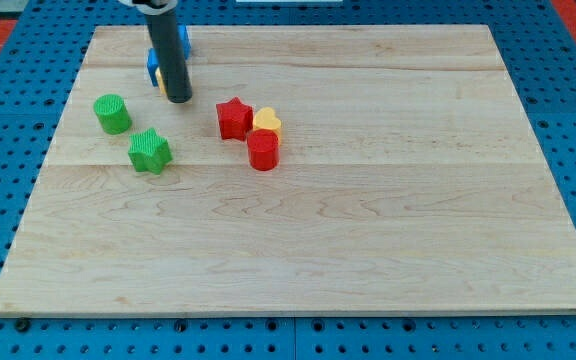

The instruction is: Push the triangle in between the blue cube and the hexagon

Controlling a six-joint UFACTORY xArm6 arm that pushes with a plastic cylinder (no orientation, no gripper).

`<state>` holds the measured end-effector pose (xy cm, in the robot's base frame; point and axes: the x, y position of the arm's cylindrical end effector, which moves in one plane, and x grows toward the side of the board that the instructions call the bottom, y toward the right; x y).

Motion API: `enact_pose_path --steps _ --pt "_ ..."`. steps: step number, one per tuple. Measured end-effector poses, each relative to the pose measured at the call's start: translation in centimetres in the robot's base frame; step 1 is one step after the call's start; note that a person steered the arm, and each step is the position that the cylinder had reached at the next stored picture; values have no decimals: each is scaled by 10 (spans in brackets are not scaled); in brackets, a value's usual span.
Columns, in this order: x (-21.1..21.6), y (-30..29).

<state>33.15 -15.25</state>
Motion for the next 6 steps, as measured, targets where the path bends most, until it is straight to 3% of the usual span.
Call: enact_pose_path --steps 3,4,5,6 --pt "-39 -97" --pt "-71 -73" --pt "-82 -34" --pt "-82 -31"
